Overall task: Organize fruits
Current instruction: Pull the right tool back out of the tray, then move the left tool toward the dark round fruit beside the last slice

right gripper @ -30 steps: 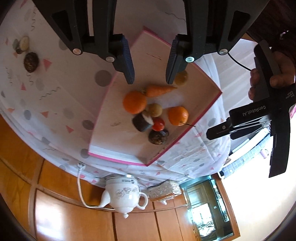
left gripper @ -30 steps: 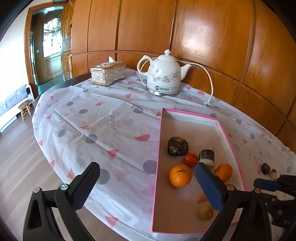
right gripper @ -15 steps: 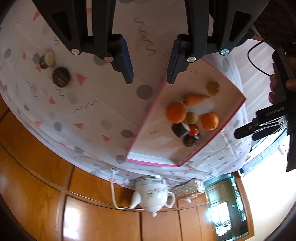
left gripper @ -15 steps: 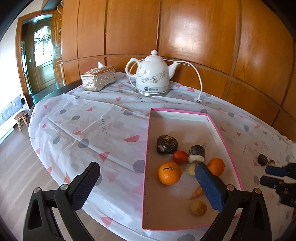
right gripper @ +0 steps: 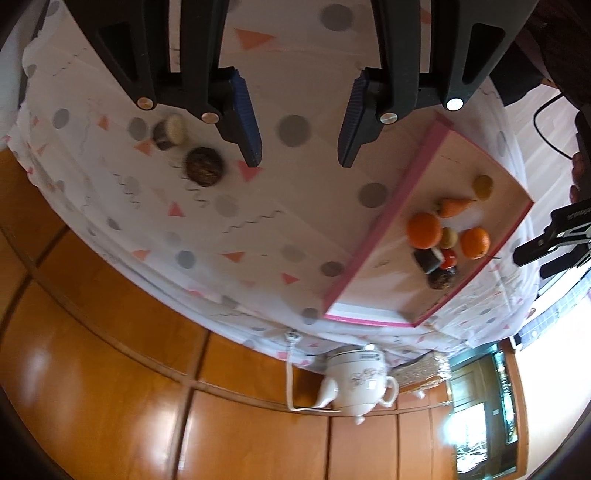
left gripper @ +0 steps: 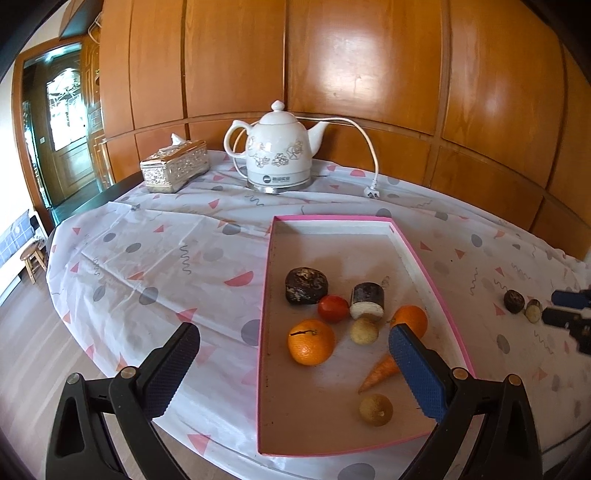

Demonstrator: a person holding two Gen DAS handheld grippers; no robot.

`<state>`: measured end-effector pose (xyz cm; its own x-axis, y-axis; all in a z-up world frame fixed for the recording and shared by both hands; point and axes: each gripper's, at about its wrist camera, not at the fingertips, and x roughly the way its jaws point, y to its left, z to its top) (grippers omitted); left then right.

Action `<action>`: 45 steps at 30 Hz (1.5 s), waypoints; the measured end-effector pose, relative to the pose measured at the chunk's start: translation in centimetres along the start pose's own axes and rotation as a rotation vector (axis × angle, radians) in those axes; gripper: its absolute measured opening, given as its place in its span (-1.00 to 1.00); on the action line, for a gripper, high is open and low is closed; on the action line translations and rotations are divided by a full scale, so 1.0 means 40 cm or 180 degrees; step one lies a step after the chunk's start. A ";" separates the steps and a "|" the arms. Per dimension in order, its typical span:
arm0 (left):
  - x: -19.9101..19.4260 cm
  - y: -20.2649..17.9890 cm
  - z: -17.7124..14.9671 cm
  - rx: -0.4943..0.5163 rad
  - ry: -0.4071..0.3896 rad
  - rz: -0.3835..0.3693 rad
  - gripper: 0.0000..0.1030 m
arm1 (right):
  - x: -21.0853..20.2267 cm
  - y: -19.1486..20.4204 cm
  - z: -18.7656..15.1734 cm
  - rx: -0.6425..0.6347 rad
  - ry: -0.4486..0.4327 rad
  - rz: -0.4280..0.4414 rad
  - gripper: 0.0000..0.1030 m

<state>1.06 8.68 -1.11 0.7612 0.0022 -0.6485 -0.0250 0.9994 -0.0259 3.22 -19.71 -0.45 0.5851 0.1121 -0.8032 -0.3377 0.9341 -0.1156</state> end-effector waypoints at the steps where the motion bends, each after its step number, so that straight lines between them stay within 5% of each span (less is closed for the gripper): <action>1: 0.001 -0.004 0.000 0.0012 0.0004 -0.0007 0.99 | -0.004 -0.013 -0.001 0.0021 -0.0003 -0.0040 -0.16; 20: -0.002 -0.098 0.030 0.0357 -0.0034 -0.0270 0.99 | -0.062 -0.238 -0.064 0.0435 0.0046 -0.0641 -0.04; 45: 0.000 -0.179 0.062 0.0541 -0.0083 -0.0472 0.99 | -0.145 -0.611 -0.241 0.2027 -0.0119 -0.1775 0.03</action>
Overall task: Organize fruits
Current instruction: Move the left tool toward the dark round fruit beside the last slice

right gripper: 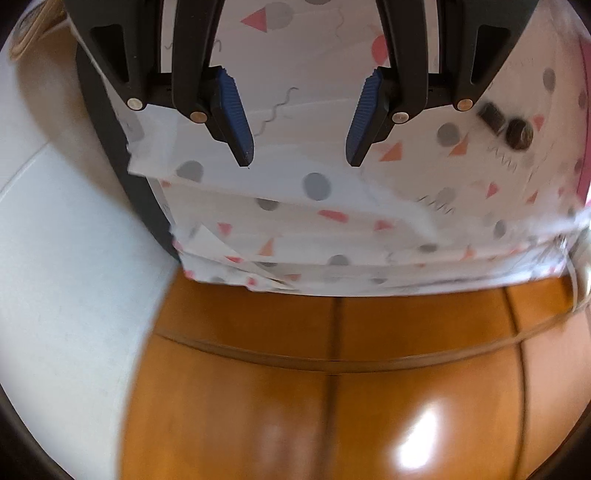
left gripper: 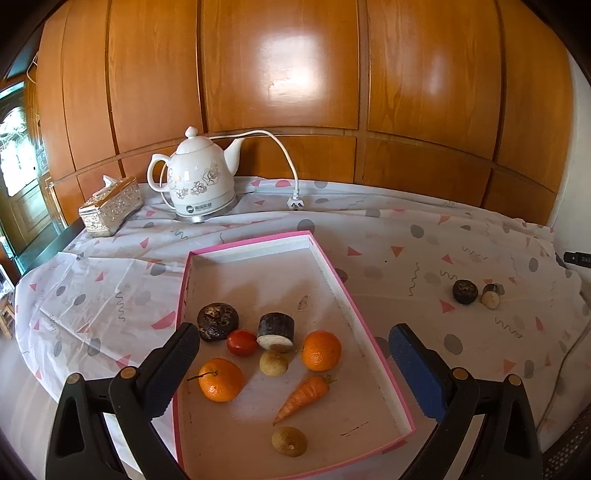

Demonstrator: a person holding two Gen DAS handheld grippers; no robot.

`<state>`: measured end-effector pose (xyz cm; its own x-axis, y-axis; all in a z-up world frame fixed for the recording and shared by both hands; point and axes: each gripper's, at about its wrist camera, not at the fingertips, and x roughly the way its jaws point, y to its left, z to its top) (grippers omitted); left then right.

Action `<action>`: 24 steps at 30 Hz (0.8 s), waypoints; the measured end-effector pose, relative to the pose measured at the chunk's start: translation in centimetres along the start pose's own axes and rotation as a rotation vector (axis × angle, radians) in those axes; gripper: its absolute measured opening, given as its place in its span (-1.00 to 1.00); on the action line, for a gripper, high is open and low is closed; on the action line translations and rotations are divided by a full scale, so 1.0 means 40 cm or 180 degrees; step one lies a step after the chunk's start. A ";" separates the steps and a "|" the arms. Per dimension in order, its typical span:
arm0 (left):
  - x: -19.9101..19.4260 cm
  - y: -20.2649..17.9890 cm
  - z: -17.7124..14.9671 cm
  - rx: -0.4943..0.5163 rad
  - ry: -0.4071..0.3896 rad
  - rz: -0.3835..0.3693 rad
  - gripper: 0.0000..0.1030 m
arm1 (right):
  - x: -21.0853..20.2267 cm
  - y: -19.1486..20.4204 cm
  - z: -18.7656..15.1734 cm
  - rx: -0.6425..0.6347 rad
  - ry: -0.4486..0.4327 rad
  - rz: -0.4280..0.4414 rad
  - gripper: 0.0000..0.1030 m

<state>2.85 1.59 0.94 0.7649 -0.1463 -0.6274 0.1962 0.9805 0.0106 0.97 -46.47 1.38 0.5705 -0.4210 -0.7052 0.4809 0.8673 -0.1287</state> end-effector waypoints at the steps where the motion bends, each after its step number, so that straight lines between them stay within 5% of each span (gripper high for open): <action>1: 0.000 -0.001 0.002 0.0005 -0.0002 -0.0001 0.99 | 0.006 -0.023 0.000 0.0142 0.0038 -0.0018 0.03; 17: 0.030 -0.062 0.036 0.0070 0.0024 -0.0242 0.99 | 0.018 -0.204 -0.011 0.1198 0.0120 -0.0367 0.03; 24: 0.069 -0.154 0.065 0.0434 0.0094 -0.0304 0.99 | 0.033 -0.293 -0.041 0.1778 0.0291 -0.0517 0.03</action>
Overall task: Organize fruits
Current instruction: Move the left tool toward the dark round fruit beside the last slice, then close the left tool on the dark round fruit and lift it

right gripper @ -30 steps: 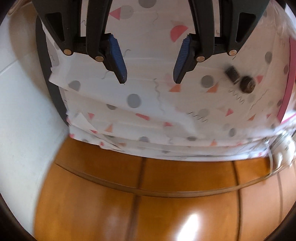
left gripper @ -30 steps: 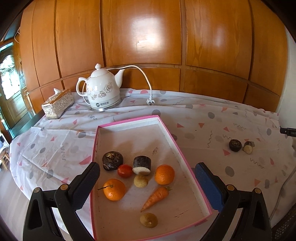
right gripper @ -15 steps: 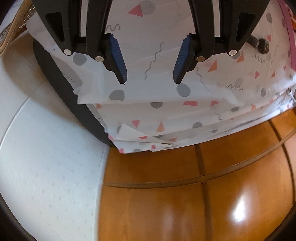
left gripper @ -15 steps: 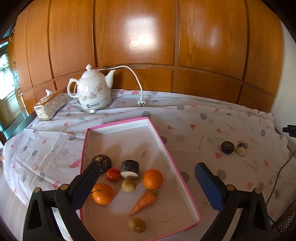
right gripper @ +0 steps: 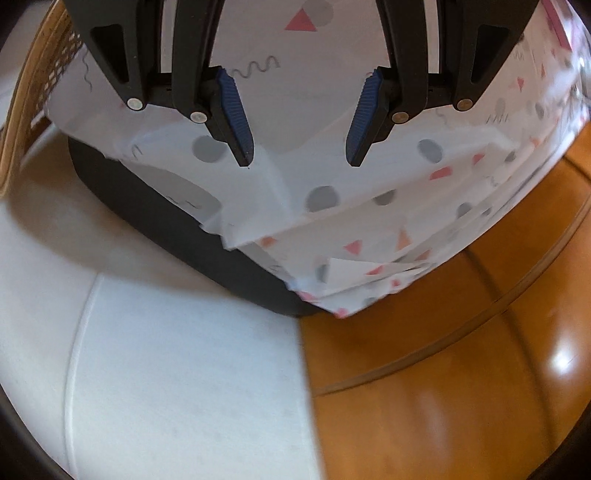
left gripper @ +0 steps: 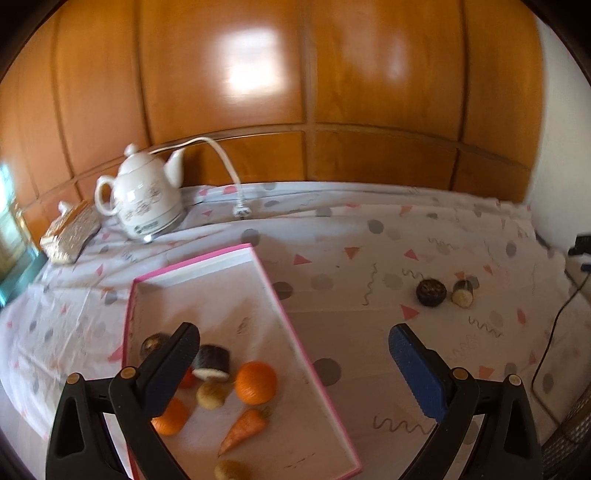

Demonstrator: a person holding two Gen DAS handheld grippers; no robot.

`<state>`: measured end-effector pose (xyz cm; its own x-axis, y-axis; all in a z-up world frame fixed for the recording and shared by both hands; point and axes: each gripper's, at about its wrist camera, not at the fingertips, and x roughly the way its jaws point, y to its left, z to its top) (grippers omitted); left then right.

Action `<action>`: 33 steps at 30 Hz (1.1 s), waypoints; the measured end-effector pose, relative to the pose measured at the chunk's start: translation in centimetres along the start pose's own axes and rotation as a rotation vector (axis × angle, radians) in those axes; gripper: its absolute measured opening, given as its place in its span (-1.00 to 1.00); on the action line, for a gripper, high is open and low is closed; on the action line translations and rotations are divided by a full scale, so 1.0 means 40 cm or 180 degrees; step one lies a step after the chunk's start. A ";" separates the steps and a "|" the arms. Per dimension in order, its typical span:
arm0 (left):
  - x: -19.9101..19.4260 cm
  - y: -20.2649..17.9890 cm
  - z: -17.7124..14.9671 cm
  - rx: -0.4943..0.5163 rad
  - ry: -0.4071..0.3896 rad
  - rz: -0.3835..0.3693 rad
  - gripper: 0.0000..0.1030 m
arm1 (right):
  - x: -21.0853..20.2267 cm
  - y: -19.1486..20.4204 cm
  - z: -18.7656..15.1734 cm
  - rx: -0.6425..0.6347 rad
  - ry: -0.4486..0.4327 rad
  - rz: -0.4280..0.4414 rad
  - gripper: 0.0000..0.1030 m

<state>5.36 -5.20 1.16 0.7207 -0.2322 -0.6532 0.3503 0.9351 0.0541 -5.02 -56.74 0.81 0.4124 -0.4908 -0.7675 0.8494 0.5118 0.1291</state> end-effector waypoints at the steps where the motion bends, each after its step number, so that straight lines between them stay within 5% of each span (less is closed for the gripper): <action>1: 0.009 -0.015 0.006 0.0052 0.0000 -0.0035 0.99 | 0.006 -0.013 0.002 0.0086 0.0046 0.0000 0.03; 9: 0.128 -0.153 0.062 0.0316 0.0321 -0.0540 0.99 | 0.032 -0.069 0.006 0.0461 0.0209 0.0097 0.03; 16: 0.230 -0.265 0.084 0.0564 0.0577 -0.0734 0.99 | 0.041 -0.084 0.007 0.0575 0.0263 0.0148 0.03; 21: 0.312 -0.327 0.084 0.0755 0.0802 -0.0769 0.57 | 0.043 -0.079 0.008 0.0552 0.0273 0.0179 0.03; 30: 0.395 -0.375 0.087 0.0890 0.0931 -0.0850 0.53 | 0.047 -0.074 0.011 0.0534 0.0285 0.0217 0.03; 33: 0.422 -0.380 0.091 0.0848 0.0990 -0.0972 0.30 | 0.047 -0.076 0.012 0.0540 0.0287 0.0210 0.03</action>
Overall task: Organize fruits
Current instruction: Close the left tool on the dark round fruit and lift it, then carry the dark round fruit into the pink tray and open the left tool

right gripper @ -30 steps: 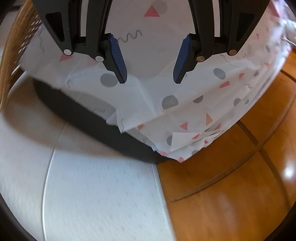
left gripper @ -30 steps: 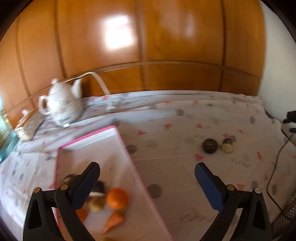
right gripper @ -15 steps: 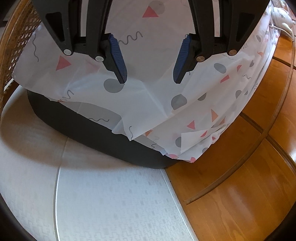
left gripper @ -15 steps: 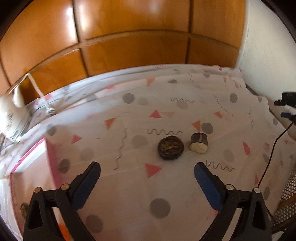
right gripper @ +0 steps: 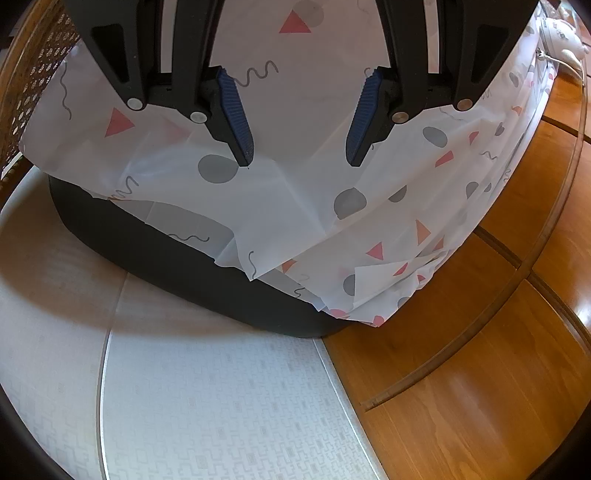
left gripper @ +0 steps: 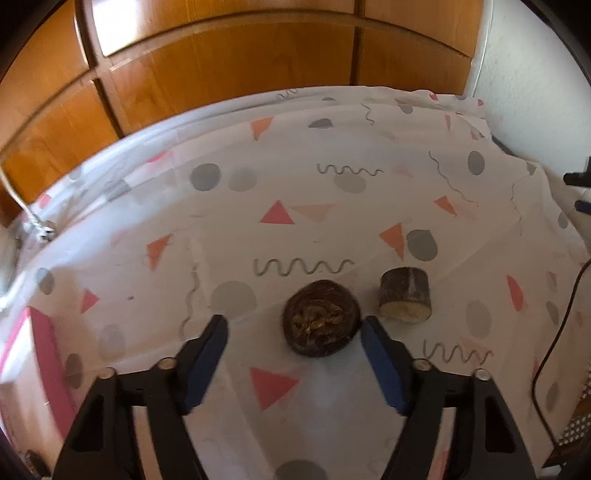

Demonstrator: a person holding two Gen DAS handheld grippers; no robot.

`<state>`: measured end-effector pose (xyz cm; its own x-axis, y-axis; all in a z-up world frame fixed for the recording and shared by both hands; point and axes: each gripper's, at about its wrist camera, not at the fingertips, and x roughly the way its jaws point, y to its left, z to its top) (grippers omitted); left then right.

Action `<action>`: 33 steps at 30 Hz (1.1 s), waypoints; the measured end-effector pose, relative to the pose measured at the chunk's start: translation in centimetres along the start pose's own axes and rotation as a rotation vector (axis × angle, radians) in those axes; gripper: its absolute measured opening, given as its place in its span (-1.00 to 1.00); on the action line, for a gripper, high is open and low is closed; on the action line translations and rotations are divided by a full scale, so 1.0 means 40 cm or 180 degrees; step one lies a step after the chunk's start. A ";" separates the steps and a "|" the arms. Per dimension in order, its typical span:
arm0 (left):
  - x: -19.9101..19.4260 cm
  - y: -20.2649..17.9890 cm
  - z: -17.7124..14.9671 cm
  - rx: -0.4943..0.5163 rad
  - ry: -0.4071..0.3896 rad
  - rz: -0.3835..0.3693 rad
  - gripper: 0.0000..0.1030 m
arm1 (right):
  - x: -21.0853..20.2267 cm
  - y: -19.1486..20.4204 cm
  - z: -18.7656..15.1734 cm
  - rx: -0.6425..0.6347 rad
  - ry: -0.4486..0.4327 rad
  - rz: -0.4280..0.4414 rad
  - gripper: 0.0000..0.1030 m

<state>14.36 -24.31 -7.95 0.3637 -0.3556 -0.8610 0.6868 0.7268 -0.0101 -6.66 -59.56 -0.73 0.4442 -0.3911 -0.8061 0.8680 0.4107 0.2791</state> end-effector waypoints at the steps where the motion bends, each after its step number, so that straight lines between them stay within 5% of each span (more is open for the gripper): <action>1: 0.007 0.001 0.003 -0.0018 0.0004 -0.0071 0.07 | 0.000 -0.002 0.001 0.0010 -0.0004 -0.0007 0.03; 2: 0.013 0.000 0.004 -0.0042 0.0019 -0.0133 -0.13 | 0.000 -0.003 0.002 0.0022 -0.0012 -0.0022 0.03; 15: -0.130 0.120 -0.065 -0.0710 -0.0295 -0.0137 -0.15 | 0.005 0.009 0.000 -0.0118 -0.0021 -0.0097 0.03; 25: -0.300 0.343 -0.164 -0.1475 -0.0567 0.0277 -0.15 | 0.005 -0.001 -0.005 -0.0038 0.0024 -0.0102 0.03; 33: -0.291 0.536 -0.256 -0.2167 -0.0385 0.0500 -0.15 | 0.004 0.006 -0.017 -0.0098 0.0060 -0.0086 0.03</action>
<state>18.39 1.44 -3.34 0.5206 -0.2506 -0.8162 0.0890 0.9667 -0.2400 -6.54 -58.94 -1.14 0.4162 -0.3868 -0.8229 0.8722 0.4256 0.2411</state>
